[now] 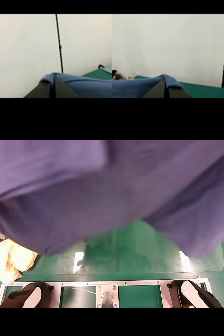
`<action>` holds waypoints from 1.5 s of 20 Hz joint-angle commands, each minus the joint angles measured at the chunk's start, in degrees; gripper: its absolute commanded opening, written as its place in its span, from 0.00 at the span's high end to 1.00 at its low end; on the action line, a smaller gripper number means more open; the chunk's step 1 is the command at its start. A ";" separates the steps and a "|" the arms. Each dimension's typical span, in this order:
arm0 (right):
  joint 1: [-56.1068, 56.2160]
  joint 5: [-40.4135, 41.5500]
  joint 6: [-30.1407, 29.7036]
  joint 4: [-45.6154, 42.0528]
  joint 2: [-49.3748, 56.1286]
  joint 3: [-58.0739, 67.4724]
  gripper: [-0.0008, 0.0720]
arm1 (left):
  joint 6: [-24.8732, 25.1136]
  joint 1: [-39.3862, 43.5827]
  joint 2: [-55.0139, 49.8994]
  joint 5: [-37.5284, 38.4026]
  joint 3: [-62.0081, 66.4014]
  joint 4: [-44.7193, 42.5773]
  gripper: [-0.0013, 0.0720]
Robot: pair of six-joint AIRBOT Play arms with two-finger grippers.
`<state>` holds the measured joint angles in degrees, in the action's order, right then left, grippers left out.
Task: Fold the shirts.
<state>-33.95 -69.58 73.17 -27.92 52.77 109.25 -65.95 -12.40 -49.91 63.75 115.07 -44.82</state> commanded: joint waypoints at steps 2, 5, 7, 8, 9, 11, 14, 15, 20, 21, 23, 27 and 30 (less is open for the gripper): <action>1.51 0.35 -3.30 -1.11 -0.15 -20.33 0.97 | -2.16 -0.09 -10.91 11.61 -0.98 0.22 0.95; 6.75 5.44 -7.74 -1.18 2.62 -40.09 0.97 | -1.86 -0.07 -19.67 16.59 -8.66 4.07 0.95; 10.16 11.06 -10.47 -1.11 7.13 -51.23 0.97 | -0.96 -0.07 -24.15 16.22 -17.22 4.02 0.95; 11.82 13.81 -11.50 -1.09 10.32 -55.12 0.97 | 0.33 -0.07 -26.03 14.75 -22.45 4.02 0.95; 13.18 15.93 -12.55 -1.11 14.47 -57.61 0.97 | 1.73 -0.07 -27.54 12.46 -27.36 4.07 0.95; 14.67 16.61 -13.51 -0.63 23.93 -57.72 0.97 | 4.02 -0.07 -30.53 6.03 -36.39 4.57 0.95; 14.75 16.39 -13.44 2.47 35.52 -51.95 0.97 | 6.05 -0.07 -35.47 -0.72 -41.29 4.66 0.95; 14.80 15.96 -13.42 3.04 38.27 -48.96 0.97 | 6.03 -0.07 -36.96 -3.17 -41.27 5.09 0.95; 17.25 15.50 -12.09 6.40 45.97 -35.39 0.97 | 7.28 -0.07 -41.40 -15.61 -41.03 11.21 0.95; 18.49 15.47 -12.07 6.36 47.21 -33.07 0.97 | 8.17 -0.07 -42.25 -16.63 -41.03 12.94 0.95; 20.79 14.53 -10.82 6.25 50.12 -28.17 0.97 | 9.03 0.87 -44.02 -17.38 -40.68 13.73 0.95; 22.73 9.49 -7.58 3.28 54.14 -20.90 0.97 | 8.98 3.65 -46.21 -16.94 -37.90 8.28 0.95; 20.92 8.61 -3.45 -3.21 54.12 -19.06 0.92 | 7.37 3.04 -46.25 -17.88 -36.48 7.61 0.95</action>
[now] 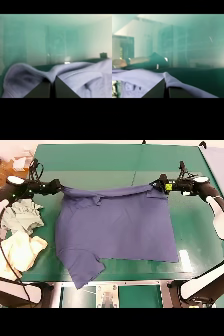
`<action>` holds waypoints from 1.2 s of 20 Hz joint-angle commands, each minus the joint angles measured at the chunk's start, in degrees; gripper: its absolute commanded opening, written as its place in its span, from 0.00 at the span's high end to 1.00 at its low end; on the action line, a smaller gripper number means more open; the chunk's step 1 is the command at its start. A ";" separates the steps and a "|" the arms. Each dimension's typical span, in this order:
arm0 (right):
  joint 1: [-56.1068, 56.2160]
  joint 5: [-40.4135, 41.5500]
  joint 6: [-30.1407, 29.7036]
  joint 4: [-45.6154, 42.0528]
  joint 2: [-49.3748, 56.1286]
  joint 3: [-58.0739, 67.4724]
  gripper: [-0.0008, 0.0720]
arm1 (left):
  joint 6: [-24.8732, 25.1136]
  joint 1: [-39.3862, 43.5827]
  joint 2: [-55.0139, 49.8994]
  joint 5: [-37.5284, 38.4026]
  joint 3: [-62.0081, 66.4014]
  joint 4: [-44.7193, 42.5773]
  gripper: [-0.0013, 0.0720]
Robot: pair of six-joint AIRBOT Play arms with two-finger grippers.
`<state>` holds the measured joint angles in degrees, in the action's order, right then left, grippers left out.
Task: Fold the shirts.
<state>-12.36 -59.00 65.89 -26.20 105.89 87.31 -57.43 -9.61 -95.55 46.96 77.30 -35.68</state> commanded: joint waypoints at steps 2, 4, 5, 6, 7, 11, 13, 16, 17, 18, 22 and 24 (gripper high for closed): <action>-1.81 -3.76 4.20 -4.96 1.01 2.93 0.69 | -1.01 0.26 -0.52 -0.94 1.33 -1.42 0.95; -3.23 -7.21 4.17 -4.98 0.98 3.10 0.48 | -0.57 0.26 -0.52 -0.44 1.33 -1.55 0.95; -4.63 -9.79 4.20 -5.01 0.98 3.37 0.49 | -0.57 0.04 -0.50 -0.35 1.33 -1.75 0.85; -6.23 -12.59 4.20 -5.01 0.83 3.32 0.51 | -0.57 -0.48 -0.39 0.68 1.33 -1.95 0.44; -8.15 -16.00 4.17 -5.01 0.55 3.13 0.51 | -0.66 -1.33 -0.33 2.47 1.40 -2.10 0.05; -14.97 -23.87 2.19 -5.29 -5.20 -3.98 0.59 | -6.99 -7.52 -0.24 19.89 5.07 -6.78 0.04; -18.40 -24.61 0.79 -8.15 -11.47 -12.24 0.58 | -9.46 -11.21 -0.15 31.87 5.99 -7.65 0.08; -24.35 -22.03 -0.74 -14.58 -24.30 -27.74 0.52 | -11.28 -14.14 2.56 42.80 0.26 -8.17 0.21; -26.25 -19.96 -0.81 -14.78 -28.68 -33.31 0.49 | -11.02 -14.21 5.81 42.07 -5.16 -8.28 0.23; -27.93 -18.03 -1.18 -14.82 -33.27 -39.17 0.48 | -10.32 -14.21 9.57 40.81 -11.17 -8.50 0.23; -31.06 -12.28 0.31 -14.27 -44.50 -53.88 0.38 | -15.32 -17.62 26.67 38.82 -32.96 -19.65 0.23; -30.14 -11.89 0.28 -12.37 -46.64 -56.85 0.38 | -20.63 -20.24 34.23 39.54 -38.45 -22.58 0.23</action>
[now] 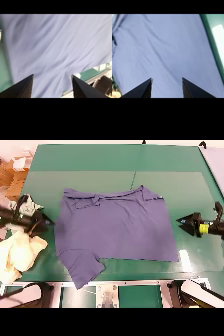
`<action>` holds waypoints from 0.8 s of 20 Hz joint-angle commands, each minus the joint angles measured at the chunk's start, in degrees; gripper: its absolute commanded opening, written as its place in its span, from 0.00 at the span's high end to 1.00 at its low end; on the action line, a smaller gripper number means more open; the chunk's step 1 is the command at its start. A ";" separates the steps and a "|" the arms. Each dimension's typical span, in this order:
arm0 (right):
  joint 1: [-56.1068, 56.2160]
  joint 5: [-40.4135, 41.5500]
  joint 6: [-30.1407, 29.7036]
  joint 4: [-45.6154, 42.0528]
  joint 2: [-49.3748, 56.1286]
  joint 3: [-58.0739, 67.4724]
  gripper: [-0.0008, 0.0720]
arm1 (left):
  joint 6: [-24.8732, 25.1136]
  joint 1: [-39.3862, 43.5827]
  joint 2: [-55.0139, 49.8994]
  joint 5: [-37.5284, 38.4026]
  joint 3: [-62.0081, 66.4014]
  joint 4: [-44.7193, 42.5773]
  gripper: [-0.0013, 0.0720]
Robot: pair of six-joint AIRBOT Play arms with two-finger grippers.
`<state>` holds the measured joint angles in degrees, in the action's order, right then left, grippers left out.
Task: Fold the shirts.
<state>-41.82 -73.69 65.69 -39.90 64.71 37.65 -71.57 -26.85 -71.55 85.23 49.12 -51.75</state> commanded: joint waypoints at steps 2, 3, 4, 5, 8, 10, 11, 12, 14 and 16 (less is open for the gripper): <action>0.59 2.73 -0.70 3.32 -5.97 -8.13 0.38 | -9.77 -3.37 16.39 0.44 -14.12 -10.36 0.23; 1.36 2.78 -1.05 3.43 -5.95 -8.15 0.38 | -11.02 -3.37 17.92 -0.39 -15.82 -12.09 0.23; 1.90 2.78 -1.03 3.63 -5.95 -8.13 0.38 | -11.76 -3.37 18.58 -1.66 -17.55 -12.39 0.23; 2.10 2.78 -1.27 3.80 -5.95 -8.13 0.38 | -12.52 -3.37 18.40 -3.17 -19.34 -11.98 0.23; 2.08 2.80 -1.44 3.93 -5.95 -8.13 0.38 | -12.52 -3.37 18.38 -11.34 -23.23 -11.78 0.23; 2.08 2.82 -1.42 4.15 -5.95 -8.13 0.38 | -12.35 -3.37 18.32 -16.04 -24.37 -9.27 0.23; 2.08 2.82 -1.44 4.35 -5.95 -8.13 0.38 | -12.11 -3.37 18.23 -18.18 -24.76 -7.48 0.23; 2.08 2.82 -1.44 4.39 -5.95 -8.13 0.38 | -11.04 -3.37 18.21 -20.09 -25.07 -5.27 0.23; 2.08 2.82 -1.44 4.39 -5.95 -8.13 0.38 | -9.38 -3.37 18.18 -21.86 -25.16 -2.93 0.23; 2.08 2.82 -1.42 4.39 -5.92 -8.13 0.38 | -8.28 -3.19 17.75 -21.59 -25.22 -2.12 0.23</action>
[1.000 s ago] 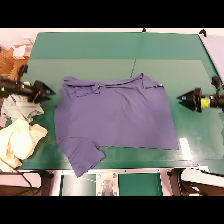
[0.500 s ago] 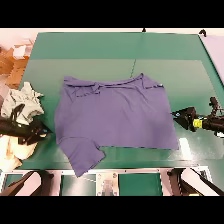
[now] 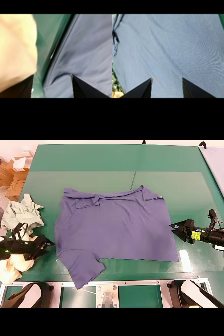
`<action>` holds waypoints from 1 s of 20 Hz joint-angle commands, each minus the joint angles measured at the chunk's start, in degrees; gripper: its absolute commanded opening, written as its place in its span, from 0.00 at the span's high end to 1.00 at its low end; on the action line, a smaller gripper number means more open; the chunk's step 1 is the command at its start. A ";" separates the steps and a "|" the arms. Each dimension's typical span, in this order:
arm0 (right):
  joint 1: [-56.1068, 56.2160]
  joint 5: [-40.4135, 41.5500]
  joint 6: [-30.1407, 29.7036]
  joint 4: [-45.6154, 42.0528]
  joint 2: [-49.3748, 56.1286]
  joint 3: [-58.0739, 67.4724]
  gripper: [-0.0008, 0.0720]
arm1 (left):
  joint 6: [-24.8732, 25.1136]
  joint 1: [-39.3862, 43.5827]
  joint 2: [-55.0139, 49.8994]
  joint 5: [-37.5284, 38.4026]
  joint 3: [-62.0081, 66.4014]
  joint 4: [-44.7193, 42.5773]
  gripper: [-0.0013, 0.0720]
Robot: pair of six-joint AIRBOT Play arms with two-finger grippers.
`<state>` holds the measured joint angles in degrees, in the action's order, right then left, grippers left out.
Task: Fold the shirts.
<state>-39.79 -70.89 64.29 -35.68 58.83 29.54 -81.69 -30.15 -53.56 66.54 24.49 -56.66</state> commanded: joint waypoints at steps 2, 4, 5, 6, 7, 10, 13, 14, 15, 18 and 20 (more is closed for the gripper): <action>0.04 0.24 -0.04 0.35 -0.02 -0.02 0.37 | 2.95 0.11 -2.75 -1.88 -2.32 4.33 0.23; 0.04 0.44 -0.04 0.35 -0.02 -0.02 0.36 | 7.41 0.11 -4.76 -1.60 -5.27 7.82 0.23; 0.04 0.46 -0.04 0.55 -0.02 -0.02 0.36 | 8.52 0.11 -4.81 -1.49 -6.49 9.75 0.23; 0.04 0.46 -0.04 1.05 -0.02 -0.02 0.37 | 9.09 0.11 -4.72 -1.36 -7.41 11.52 0.23; 0.04 0.46 -0.04 1.68 -0.02 -0.02 0.37 | 10.29 0.11 -4.72 -1.42 -8.39 13.77 0.23; -0.02 0.57 -0.02 2.95 -0.02 -0.02 0.37 | 15.15 0.09 -4.72 -0.42 -9.86 18.27 0.50; -0.46 1.03 0.00 1.53 -0.02 0.02 0.39 | 16.24 0.09 -4.72 -1.29 -8.35 17.18 0.91; -1.66 0.74 0.66 0.39 -0.02 0.04 0.39 | 16.20 0.09 -4.72 -1.60 -7.39 15.87 0.92; -4.04 0.31 2.23 -1.18 -0.02 0.04 0.39 | 16.15 0.09 -4.72 -1.51 -6.51 13.88 0.95; -11.52 -2.14 8.92 -8.09 -0.02 -0.02 0.39 | 16.24 0.09 -4.72 -1.55 -5.33 11.52 0.95; -11.69 -4.44 13.03 -17.84 -0.02 -0.46 0.39 | 16.24 0.09 -4.72 -2.21 -5.33 13.05 0.95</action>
<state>-48.73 -72.29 71.07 -42.41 58.83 29.41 -65.87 -30.02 -58.26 65.08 18.59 -43.77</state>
